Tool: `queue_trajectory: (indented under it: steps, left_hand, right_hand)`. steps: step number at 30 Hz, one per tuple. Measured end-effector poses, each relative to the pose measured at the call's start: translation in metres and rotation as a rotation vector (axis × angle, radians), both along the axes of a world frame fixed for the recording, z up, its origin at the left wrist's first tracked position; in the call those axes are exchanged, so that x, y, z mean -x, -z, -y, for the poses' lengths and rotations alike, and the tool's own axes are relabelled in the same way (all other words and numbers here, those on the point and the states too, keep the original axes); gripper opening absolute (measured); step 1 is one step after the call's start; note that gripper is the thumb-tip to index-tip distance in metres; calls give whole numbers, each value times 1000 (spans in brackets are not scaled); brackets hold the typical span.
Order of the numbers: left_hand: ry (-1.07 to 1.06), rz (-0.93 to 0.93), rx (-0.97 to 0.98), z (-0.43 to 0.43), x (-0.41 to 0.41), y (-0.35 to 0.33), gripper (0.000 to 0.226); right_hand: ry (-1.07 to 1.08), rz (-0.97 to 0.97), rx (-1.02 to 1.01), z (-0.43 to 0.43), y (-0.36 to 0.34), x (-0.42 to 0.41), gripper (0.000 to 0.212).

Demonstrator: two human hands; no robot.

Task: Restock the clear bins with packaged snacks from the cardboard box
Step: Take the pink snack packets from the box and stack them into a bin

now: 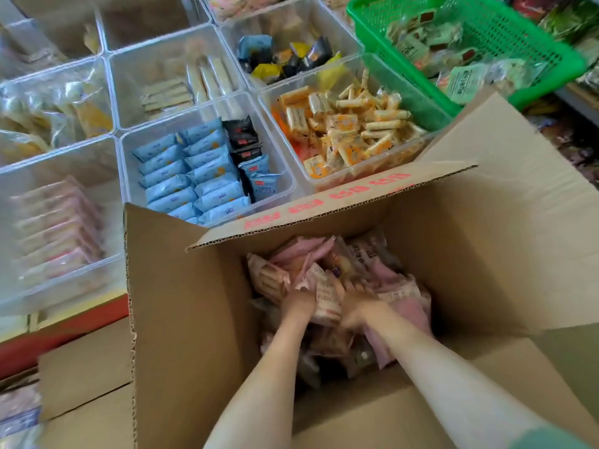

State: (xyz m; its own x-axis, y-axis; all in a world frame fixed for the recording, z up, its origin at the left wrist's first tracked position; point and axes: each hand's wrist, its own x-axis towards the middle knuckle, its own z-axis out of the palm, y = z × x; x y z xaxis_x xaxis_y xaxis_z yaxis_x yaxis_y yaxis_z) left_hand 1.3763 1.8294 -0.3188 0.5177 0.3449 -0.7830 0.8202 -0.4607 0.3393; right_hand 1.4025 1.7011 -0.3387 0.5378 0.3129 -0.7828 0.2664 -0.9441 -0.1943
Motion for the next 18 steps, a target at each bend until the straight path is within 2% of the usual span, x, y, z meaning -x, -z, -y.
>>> queue_trajectory:
  steps: [3, 6, 9, 13, 14, 16, 18]
  left_hand:
    - [-18, -44, -2, 7, -7, 13, 46]
    - [-48, -30, 68, 16, -7, 23, 57]
    - [-26, 11, 62, 21, -6, 22, 50]
    - [143, 97, -59, 24, -5, 3, 38]
    - [196, 129, -75, 25, -4, -4, 39]
    - [289, 204, -116, 29, -2, -18, 36]
    - [358, 306, -146, 31, 3, -42, 36]
  right_hand:
    - [63, -15, -42, 2, 12, 1, 114]
    - [127, -36, -46, 8, 16, -4, 112]
    - [156, -82, -69, 13, 9, -8, 105]
    - [164, -100, -135, 18, -4, -2, 102]
    - [229, -134, -203, 21, -8, 0, 103]
    - [505, -312, -448, 31, -25, 4, 100]
    - [766, -419, -684, 47, -48, 11, 88]
